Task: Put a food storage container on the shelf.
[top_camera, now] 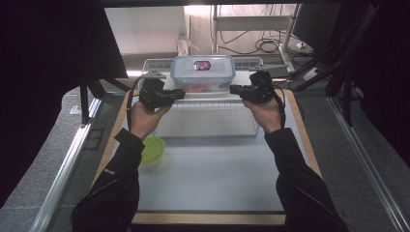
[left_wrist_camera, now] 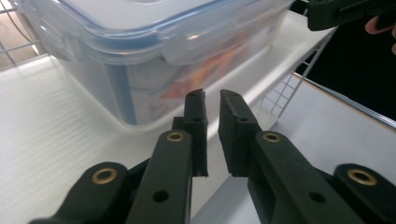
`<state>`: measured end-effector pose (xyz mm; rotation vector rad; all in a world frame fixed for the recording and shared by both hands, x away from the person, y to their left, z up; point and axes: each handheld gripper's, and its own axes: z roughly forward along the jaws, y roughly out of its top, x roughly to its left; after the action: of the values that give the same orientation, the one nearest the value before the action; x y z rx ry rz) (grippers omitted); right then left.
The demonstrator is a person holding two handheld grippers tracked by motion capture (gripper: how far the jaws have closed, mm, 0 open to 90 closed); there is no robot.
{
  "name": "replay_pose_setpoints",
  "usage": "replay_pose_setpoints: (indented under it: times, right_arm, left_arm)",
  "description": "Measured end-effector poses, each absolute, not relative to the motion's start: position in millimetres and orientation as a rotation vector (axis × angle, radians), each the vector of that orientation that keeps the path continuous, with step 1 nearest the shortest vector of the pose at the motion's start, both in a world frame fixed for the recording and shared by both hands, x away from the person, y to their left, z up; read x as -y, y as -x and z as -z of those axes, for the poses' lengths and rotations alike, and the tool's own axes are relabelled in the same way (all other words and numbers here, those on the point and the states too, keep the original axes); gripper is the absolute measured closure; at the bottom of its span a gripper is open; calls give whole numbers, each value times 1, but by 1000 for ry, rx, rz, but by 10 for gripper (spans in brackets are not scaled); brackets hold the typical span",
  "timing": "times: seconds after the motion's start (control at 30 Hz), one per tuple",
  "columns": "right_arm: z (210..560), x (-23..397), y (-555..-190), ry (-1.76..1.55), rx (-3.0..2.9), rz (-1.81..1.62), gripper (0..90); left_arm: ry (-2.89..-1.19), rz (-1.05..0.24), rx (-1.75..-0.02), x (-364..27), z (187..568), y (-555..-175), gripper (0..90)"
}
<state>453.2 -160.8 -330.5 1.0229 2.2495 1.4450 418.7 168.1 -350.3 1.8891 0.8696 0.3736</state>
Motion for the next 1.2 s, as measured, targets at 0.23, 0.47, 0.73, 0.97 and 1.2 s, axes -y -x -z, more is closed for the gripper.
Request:
replay_pose_setpoints:
  times: [0.23, 0.47, 0.73, 0.97, 1.2]
  right_arm:
    - [333, 162, -436, -965, -2277, -1430, 669]
    - [342, 159, -418, -897, -2300, -1404, 479]
    - [356, 159, -397, -850, -2297, -1387, 291]
    - [364, 161, -384, -828, -2302, -1405, 178]
    - [379, 163, -365, -787, -2324, -1391, 87]
  left_arm:
    - [-1902, -392, -839, -168, 358, -396, 644]
    - [-1915, -409, -830, -169, 368, -374, 471]
    - [-1935, -426, -810, -167, 381, -349, 261]
    - [-1928, -419, -800, -169, 393, -327, 160]
    - [-1911, -396, -832, -176, 416, -307, 108]
